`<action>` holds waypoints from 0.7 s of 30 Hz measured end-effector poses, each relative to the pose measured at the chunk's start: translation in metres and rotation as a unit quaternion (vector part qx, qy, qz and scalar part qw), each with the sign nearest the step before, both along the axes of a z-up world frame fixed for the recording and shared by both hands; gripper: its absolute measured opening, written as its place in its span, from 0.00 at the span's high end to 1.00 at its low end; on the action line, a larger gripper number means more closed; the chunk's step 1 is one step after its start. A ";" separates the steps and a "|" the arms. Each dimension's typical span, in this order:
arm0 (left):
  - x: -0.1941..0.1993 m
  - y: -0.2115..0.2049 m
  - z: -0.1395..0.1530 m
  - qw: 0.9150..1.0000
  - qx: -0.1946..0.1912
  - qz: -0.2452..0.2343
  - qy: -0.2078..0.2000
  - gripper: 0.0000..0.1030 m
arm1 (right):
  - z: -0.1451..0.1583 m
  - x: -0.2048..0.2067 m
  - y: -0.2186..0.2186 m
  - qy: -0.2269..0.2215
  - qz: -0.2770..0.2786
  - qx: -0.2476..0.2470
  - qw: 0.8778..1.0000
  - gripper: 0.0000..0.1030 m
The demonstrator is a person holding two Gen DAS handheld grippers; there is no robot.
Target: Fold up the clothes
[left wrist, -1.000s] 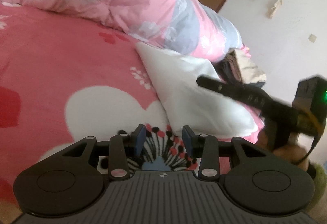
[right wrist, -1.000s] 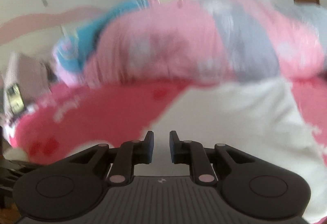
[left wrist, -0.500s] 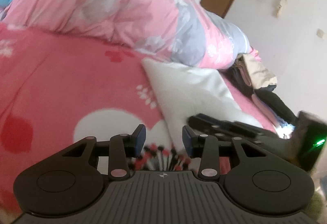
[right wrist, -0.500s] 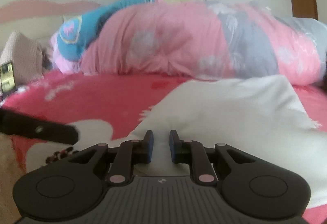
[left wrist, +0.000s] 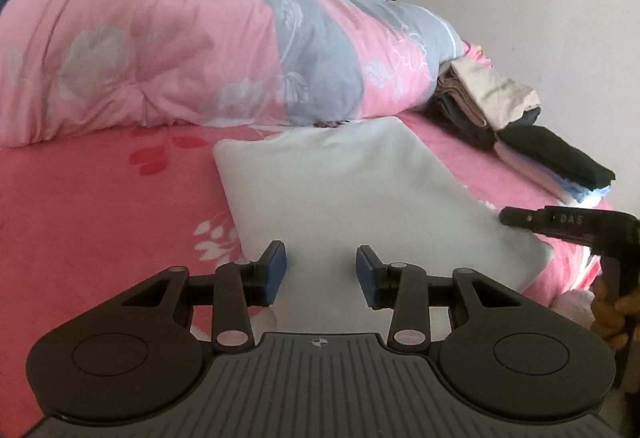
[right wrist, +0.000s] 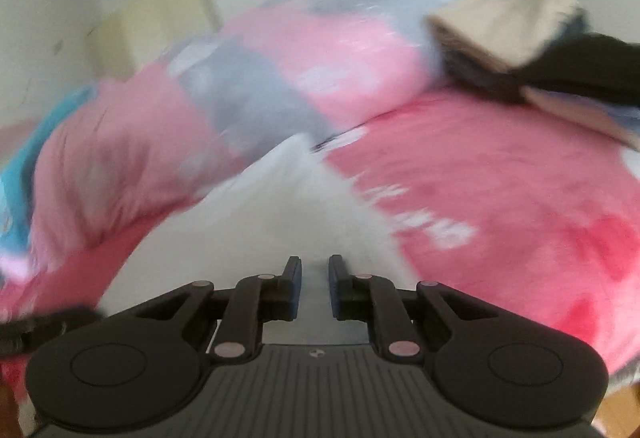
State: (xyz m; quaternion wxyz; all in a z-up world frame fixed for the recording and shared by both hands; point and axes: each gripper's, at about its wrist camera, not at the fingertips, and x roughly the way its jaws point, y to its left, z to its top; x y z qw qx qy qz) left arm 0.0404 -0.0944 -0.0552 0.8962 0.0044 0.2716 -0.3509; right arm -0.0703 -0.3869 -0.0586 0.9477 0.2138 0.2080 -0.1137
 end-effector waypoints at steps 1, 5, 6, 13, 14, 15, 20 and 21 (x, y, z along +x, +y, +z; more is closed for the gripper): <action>0.001 0.000 0.002 1.000 0.000 -0.001 -0.003 0.63 | 0.003 0.000 -0.005 -0.002 -0.005 0.007 1.000 0.83; 0.008 -0.010 0.007 1.000 0.010 -0.007 -0.016 0.63 | 0.014 0.009 -0.011 -0.023 0.025 0.038 0.999 0.83; 0.011 -0.014 0.006 1.000 0.014 -0.009 -0.016 0.63 | 0.012 0.019 -0.009 -0.017 0.051 0.043 0.998 0.83; 0.025 -0.018 0.002 0.999 0.028 -0.020 -0.007 0.62 | -0.002 0.064 -0.040 0.067 0.051 0.026 0.996 0.90; 0.027 -0.018 0.004 0.999 0.029 -0.019 -0.010 0.62 | 0.004 0.066 -0.047 0.074 0.030 0.022 0.997 0.88; 0.031 -0.020 0.006 0.999 0.029 -0.020 -0.010 0.62 | 0.010 0.069 -0.048 0.079 0.018 -0.003 0.997 0.87; 0.055 -0.036 0.002 0.999 0.039 -0.025 0.011 0.62 | 0.029 0.105 -0.036 0.054 0.105 0.008 0.993 0.86; 0.061 -0.039 -0.003 0.998 0.046 -0.023 0.022 0.62 | 0.025 0.118 -0.036 0.066 0.116 0.009 0.991 0.86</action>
